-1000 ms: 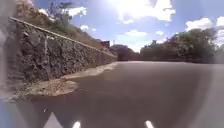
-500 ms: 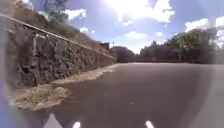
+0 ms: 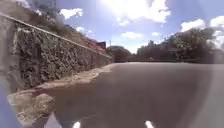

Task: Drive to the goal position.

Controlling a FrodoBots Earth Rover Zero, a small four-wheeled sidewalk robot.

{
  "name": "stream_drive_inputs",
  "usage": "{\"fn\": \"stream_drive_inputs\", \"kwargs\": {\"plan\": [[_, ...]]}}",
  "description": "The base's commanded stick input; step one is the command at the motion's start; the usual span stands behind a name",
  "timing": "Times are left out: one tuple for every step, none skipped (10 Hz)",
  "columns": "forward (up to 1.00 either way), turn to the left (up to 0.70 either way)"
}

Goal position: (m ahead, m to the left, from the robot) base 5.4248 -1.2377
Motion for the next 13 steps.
{"fn": "stream_drive_inputs", "kwargs": {"plan": [[1.0,0.0],[1.0,0.0],[1.0,0.0],[1.0,0.0],[1.0,0.0],[1.0,0.0],[1.0,0.0],[1.0,0.0],[1.0,0.0],[1.0,0.0],[1.0,0.0],[1.0,0.0],[1.0,0.0]]}}
